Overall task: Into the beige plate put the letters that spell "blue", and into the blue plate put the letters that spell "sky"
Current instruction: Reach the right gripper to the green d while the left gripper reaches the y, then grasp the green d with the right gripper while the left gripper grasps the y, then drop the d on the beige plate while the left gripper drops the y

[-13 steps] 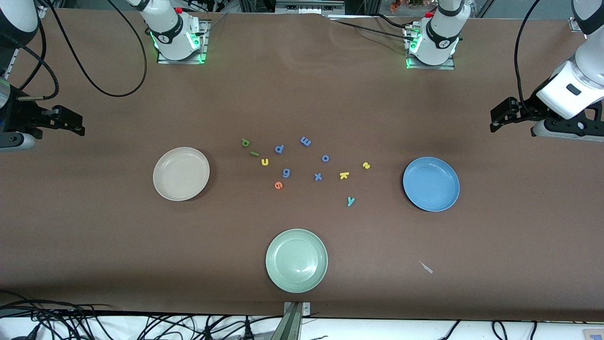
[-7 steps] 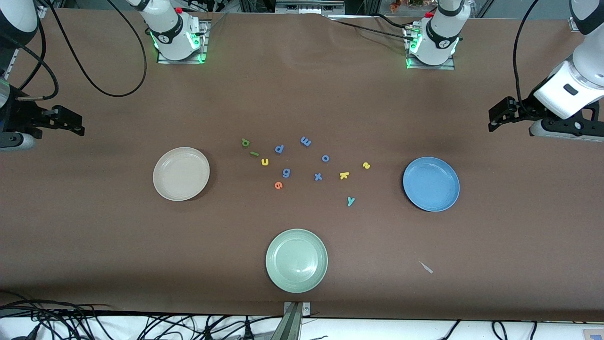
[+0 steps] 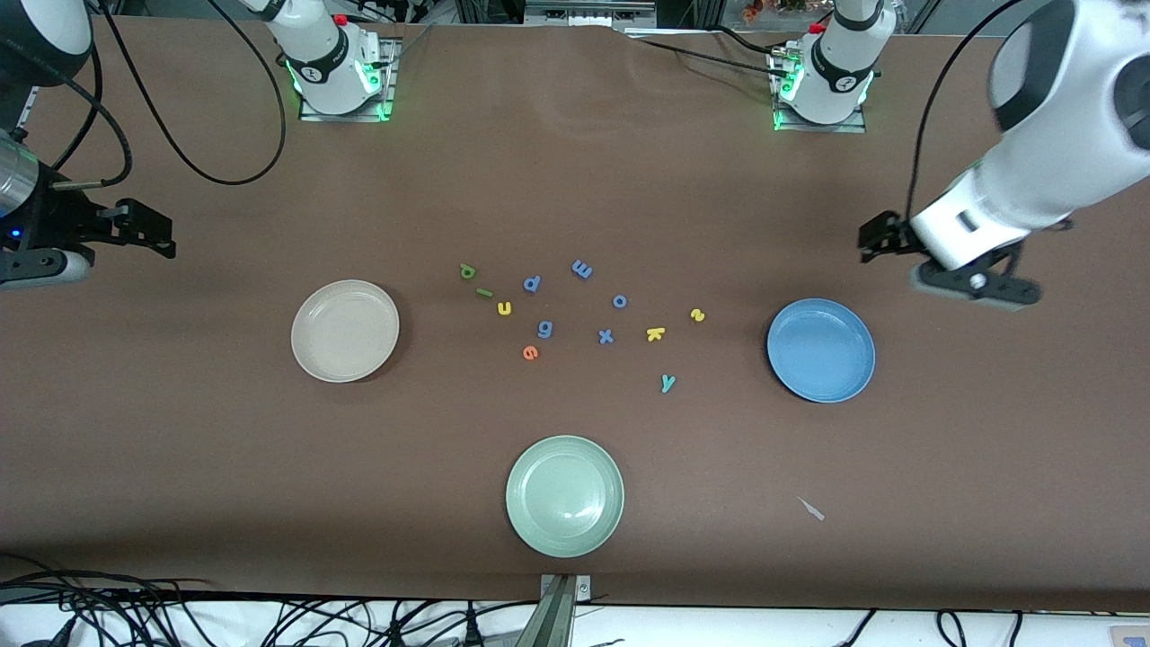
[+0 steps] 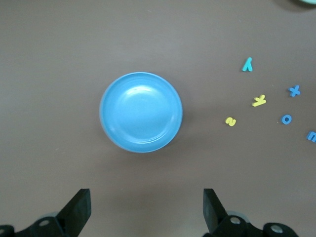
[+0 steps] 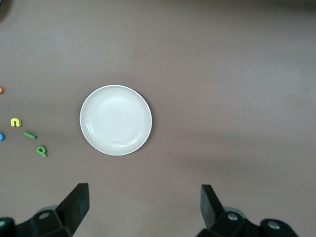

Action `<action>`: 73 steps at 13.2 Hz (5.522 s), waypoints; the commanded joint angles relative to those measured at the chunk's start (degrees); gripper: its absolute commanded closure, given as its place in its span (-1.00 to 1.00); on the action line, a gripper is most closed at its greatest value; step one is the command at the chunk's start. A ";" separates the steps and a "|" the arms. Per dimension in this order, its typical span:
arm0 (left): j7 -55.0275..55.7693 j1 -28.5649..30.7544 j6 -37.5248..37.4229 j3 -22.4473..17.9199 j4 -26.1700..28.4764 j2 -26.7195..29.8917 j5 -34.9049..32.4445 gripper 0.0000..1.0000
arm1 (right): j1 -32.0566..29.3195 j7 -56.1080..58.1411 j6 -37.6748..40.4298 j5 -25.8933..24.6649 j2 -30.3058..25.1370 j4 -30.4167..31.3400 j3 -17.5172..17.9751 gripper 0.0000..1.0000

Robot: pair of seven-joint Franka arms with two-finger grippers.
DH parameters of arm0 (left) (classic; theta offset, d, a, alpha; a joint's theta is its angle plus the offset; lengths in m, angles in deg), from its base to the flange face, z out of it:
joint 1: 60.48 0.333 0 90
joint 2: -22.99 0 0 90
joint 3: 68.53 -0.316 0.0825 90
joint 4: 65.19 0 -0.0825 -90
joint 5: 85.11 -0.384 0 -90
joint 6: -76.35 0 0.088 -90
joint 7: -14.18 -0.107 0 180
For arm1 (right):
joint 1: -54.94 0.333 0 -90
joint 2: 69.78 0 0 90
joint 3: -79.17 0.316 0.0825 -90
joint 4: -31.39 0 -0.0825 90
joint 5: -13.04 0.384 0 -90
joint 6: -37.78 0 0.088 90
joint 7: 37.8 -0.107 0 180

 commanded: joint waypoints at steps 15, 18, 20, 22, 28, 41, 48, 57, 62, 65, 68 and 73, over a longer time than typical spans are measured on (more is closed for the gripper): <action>10.50 -15.37 30.34 0.09 -13.24 -36.01 0.70 -1.00 | 3.01 -12.06 -12.48 3.30 5.03 11.65 9.47 -1.00; 12.24 -18.09 34.65 -0.43 -13.06 -38.21 0.62 -0.99 | 3.01 -19.38 -23.88 3.04 5.38 20.60 13.35 -0.99; 12.52 -18.28 36.93 -0.44 -13.06 -39.88 0.44 -0.88 | 3.10 -26.58 -28.92 2.78 5.64 24.67 17.03 -0.99; 12.52 -18.28 37.47 -0.44 -13.06 -40.67 -1.74 -0.68 | 3.10 -33.61 -33.39 2.08 6.43 28.00 20.02 -1.00; 12.61 -18.10 37.56 -0.35 -13.06 -41.12 -5.27 0.25 | 3.89 -57.06 -49.49 -12.47 12.05 36.45 24.96 -0.99; 11.21 -12.92 24.31 -0.53 -13.15 -32.51 -5.45 1.00 | 6.97 -84.60 -60.23 -33.24 21.99 40.41 26.11 -0.99; -3.11 -6.15 14.99 -0.53 -12.44 -29.25 -5.54 1.00 | 6.88 -83.83 -59.18 -33.26 18.31 42.52 26.11 -0.61; -5.15 -2.28 6.62 -0.53 -8.32 -30.74 -15.64 0.85 | 6.79 -83.83 -58.82 -33.26 16.90 44.46 26.11 0.29; -4.45 -2.80 6.27 0.09 -9.28 -30.48 -15.56 -1.00 | 6.70 -82.43 -56.80 -33.35 15.41 44.46 26.11 0.58; 3.34 -6.74 6.18 0.35 -9.72 -29.60 -14.50 -1.00 | 5.13 -66.58 -48.92 -28.99 11.29 43.67 25.58 0.58; 17.04 -12.02 6.71 0.27 -11.21 -30.04 -7.94 -1.00 | 0.22 -43.65 -42.68 -23.95 7.68 41.83 23.57 0.58; 32.71 -16.86 15.66 0.26 -10.60 -31.79 -0.97 -1.00 | -1.21 -27.59 -43.88 -24.12 8.28 40.06 14.86 0.31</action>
